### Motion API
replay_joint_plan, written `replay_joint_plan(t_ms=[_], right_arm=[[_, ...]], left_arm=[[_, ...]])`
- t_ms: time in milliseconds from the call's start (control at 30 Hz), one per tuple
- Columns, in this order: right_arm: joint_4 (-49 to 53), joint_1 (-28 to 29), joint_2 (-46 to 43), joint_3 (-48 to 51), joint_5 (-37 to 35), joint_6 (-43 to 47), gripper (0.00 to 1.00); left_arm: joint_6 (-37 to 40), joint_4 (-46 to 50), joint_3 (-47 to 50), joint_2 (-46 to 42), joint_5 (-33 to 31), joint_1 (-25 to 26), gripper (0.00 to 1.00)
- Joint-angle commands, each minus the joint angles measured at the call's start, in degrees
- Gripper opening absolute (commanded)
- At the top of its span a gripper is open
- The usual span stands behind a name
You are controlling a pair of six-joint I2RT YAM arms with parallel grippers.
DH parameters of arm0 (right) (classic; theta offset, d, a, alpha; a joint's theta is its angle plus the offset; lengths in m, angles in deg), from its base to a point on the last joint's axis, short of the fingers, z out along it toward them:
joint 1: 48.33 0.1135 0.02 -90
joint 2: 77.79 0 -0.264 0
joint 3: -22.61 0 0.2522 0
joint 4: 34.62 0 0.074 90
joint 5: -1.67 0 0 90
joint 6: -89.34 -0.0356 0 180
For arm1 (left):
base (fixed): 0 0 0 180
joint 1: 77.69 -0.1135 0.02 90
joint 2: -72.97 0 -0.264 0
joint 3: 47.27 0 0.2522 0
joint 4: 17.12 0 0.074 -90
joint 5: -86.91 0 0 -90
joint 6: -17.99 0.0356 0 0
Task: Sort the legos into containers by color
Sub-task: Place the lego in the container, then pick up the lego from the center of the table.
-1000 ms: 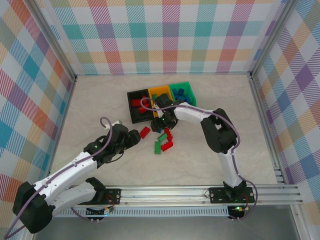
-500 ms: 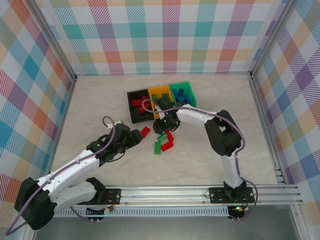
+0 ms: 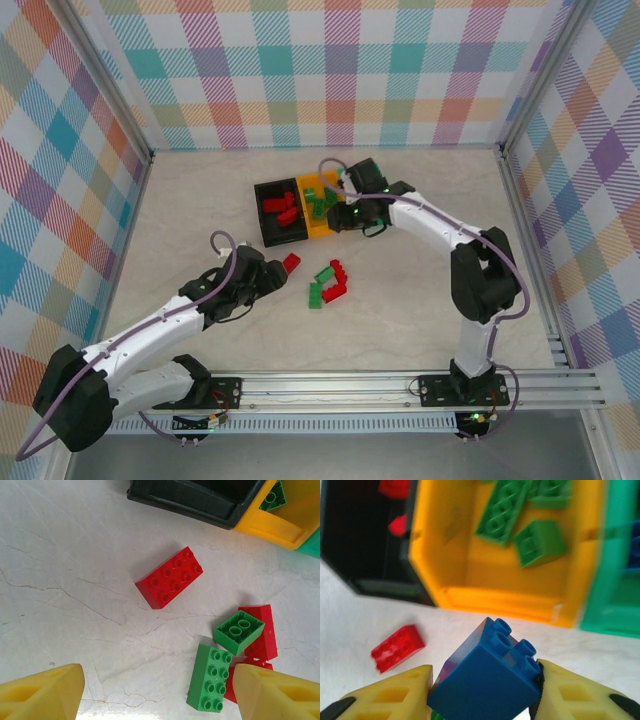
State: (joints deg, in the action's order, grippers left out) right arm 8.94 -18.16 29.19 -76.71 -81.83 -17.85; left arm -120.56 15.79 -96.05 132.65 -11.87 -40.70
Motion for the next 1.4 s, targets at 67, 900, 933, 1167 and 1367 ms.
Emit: replay_joint_plan(t_ms=[67, 900, 933, 1167, 1367], right_arm=[[0.00, -5.79, 1.48, -4.93, -1.44, -1.99, 0.40], [-2.17, -8.57, -2.58, 4.21, 2.20, 0.99, 0.62], [-2.86, -8.38, -4.26, 7.03, 2.20, 0.78, 0.62], [-6.64, -8.03, -11.87, 21.75, -0.33, -1.14, 0.62], [-8.22, -8.02, -11.21, 24.48, 0.74, -1.95, 0.62]], left_arm=[[0.74, -1.82, -1.18, 0.88, 1.01, 0.36, 0.78], [1.25, -6.88, -0.30, 4.49, 5.33, 1.15, 0.78], [1.49, -7.81, -0.60, 5.70, 6.10, 1.24, 0.78], [3.56, -10.17, -5.12, 13.63, 8.38, 3.18, 0.79], [6.94, -10.65, -10.71, 21.31, 11.94, 5.62, 0.79]])
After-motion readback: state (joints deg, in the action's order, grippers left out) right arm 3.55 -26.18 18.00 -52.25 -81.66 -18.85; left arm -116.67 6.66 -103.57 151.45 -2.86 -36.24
